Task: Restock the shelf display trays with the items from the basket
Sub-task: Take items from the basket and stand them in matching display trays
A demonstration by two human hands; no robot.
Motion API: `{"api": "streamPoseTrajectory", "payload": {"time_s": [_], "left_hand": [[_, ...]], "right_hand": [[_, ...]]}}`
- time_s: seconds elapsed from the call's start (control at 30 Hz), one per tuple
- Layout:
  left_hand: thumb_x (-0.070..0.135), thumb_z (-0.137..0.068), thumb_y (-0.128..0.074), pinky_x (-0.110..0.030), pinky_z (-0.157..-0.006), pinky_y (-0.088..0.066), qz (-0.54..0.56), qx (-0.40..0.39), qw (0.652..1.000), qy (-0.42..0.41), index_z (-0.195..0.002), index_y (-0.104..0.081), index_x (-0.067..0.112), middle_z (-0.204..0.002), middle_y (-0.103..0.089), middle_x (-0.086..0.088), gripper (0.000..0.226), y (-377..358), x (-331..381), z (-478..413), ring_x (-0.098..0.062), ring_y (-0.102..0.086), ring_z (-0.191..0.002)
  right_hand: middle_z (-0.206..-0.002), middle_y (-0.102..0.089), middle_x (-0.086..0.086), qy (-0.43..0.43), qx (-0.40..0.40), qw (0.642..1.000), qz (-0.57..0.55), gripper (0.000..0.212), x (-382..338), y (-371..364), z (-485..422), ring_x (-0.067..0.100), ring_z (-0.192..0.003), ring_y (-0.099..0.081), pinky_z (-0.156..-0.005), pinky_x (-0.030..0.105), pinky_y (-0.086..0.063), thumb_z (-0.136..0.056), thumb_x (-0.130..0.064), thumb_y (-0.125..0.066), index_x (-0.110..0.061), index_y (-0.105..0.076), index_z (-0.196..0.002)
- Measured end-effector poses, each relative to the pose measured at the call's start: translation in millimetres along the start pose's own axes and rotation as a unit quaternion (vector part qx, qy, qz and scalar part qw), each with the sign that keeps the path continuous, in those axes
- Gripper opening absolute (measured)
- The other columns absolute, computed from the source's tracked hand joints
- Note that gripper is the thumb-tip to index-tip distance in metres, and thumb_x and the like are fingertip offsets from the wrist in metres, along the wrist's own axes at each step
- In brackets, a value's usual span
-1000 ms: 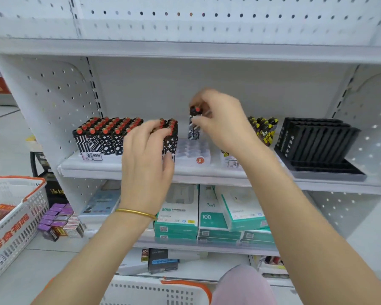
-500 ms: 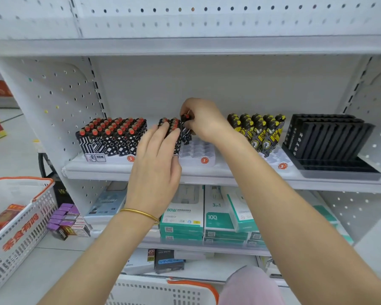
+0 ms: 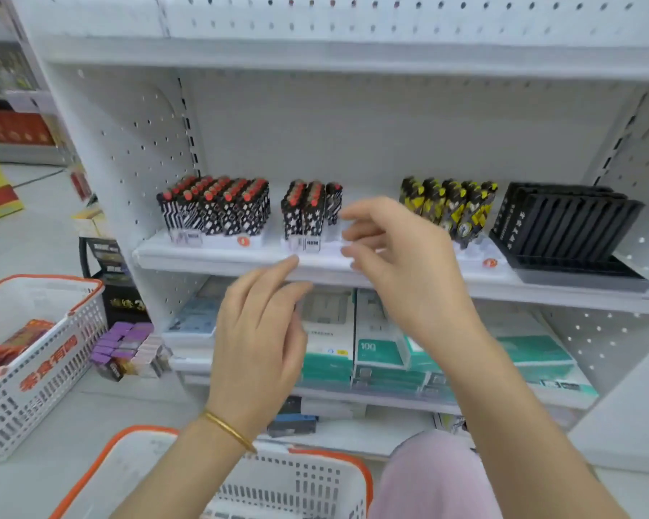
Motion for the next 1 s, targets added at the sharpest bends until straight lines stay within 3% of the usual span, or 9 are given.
{"api": "streamPoseTrajectory", "payload": {"time_s": [0.07, 0.2, 0.3, 0.37, 0.47, 0.57, 0.67, 0.77, 1.0], "left_hand": [[0.001, -0.083, -0.049, -0.03, -0.103, -0.032, 0.011, -0.034, 0.999, 0.025, -0.105, -0.065, 0.005, -0.126, -0.058, -0.008, 0.028, -3.6, -9.0, 37.9, -0.028, -0.051, -0.112], [0.008, -0.078, -0.042, -0.029, -0.095, -0.034, 0.012, -0.191, 0.974, 0.122, -0.103, -0.065, 0.01, -0.116, -0.062, -0.004, 0.034, -28.2, -51.0, 144.2, -0.027, -0.053, -0.106], [0.001, -0.079, -0.044, -0.03, -0.093, -0.035, 0.006, -0.322, 0.92, 0.221, -0.107, -0.062, 0.012, -0.114, -0.061, -0.006, 0.035, -48.0, -81.9, 231.5, -0.03, -0.051, -0.106], [-0.003, -0.087, -0.045, -0.034, -0.097, -0.038, 0.002, -0.416, 0.865, 0.281, -0.12, -0.058, 0.012, -0.125, -0.054, -0.008, 0.039, -62.6, -97.1, 279.7, -0.028, -0.048, -0.115], [0.001, -0.094, -0.043, -0.032, -0.105, -0.037, 0.008, -0.544, 0.776, 0.319, -0.137, -0.044, 0.015, -0.143, -0.039, -0.006, 0.046, -92.1, -107.2, 341.1, -0.023, -0.043, -0.127], [0.005, -0.095, -0.042, -0.03, -0.11, -0.028, 0.014, -0.626, 0.729, 0.276, -0.147, -0.028, 0.016, -0.153, -0.025, -0.006, 0.054, -125.9, -99.0, 388.7, -0.022, -0.028, -0.139], [0.008, -0.095, -0.044, -0.031, -0.117, -0.017, 0.018, -0.658, 0.719, 0.222, -0.15, -0.015, 0.014, -0.158, -0.011, -0.006, 0.063, -167.2, -88.5, 417.9, -0.022, -0.012, -0.145], [0.013, -0.095, -0.046, -0.033, -0.118, -0.011, 0.012, -0.665, 0.728, 0.164, -0.15, -0.007, 0.009, -0.158, -0.007, -0.009, 0.067, -215.7, -81.9, 430.4, -0.025, -0.007, -0.145], [0.038, -0.095, -0.047, -0.04, -0.108, -0.032, -0.019, -0.693, 0.71, 0.121, -0.149, -0.007, 0.011, -0.153, -0.016, -0.008, 0.072, -275.1, -75.9, 453.1, -0.026, -0.015, -0.142]], "right_hand": [[-0.086, -0.063, -0.008, -0.025, -0.053, 0.998, -0.039, 0.028, 8.0, -22.3, 41.4, 0.011, -0.081, -0.063, -0.077, 0.029, -0.053, -0.085, -0.001, -0.058, -0.018, -0.065, -0.106], [-0.09, -0.066, 0.0, -0.157, -0.217, 0.962, -0.045, 0.021, 63.5, -101.9, 128.2, 0.017, -0.078, -0.066, -0.07, 0.029, -0.054, -0.089, -0.005, -0.057, -0.016, -0.065, -0.105], [-0.092, -0.067, 0.008, -0.242, -0.351, 0.905, -0.015, 0.019, 112.7, -161.1, 192.7, 0.019, -0.074, -0.068, -0.067, 0.028, -0.054, -0.091, -0.005, -0.054, -0.012, -0.063, -0.106], [-0.089, -0.066, 0.014, -0.293, -0.379, 0.877, -0.035, 0.017, 141.2, -186.6, 222.0, 0.019, -0.068, -0.066, -0.062, 0.034, -0.056, -0.091, -0.002, -0.052, -0.012, -0.062, -0.101], [-0.097, -0.063, 0.02, -0.397, -0.345, 0.848, -0.069, 0.021, 182.0, -205.2, 250.2, 0.025, -0.066, -0.064, -0.054, 0.03, -0.053, -0.091, 0.004, -0.046, -0.011, -0.06, -0.097], [-0.098, -0.06, 0.022, -0.497, -0.272, 0.819, -0.094, 0.025, 214.6, -207.2, 268.5, 0.03, -0.067, -0.062, -0.055, 0.033, -0.052, -0.091, 0.007, -0.039, -0.006, -0.058, -0.101], [-0.093, -0.058, 0.019, -0.587, -0.212, 0.768, -0.146, 0.023, 229.1, -205.4, 279.7, 0.026, -0.062, -0.058, -0.051, 0.031, -0.051, -0.091, 0.003, -0.04, -0.006, -0.056, -0.104], [-0.089, -0.059, 0.014, -0.582, -0.222, 0.772, -0.13, 0.026, 234.1, -202.0, 283.3, 0.028, -0.072, -0.063, -0.059, 0.034, -0.056, -0.092, 0.008, -0.038, -0.01, -0.056, -0.1], [-0.095, -0.064, 0.012, -0.573, -0.175, 0.789, -0.139, 0.03, 234.8, -202.9, 276.2, 0.027, -0.077, -0.068, -0.07, 0.04, -0.059, -0.094, 0.002, -0.038, -0.019, -0.058, -0.099]]}}
Point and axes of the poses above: each hand's wrist, its own z-axis away from the middle knuckle, its own y-axis out of the back of the hand, x = y × z, the point moved 5 cm from there along -z, towards the middle knuckle
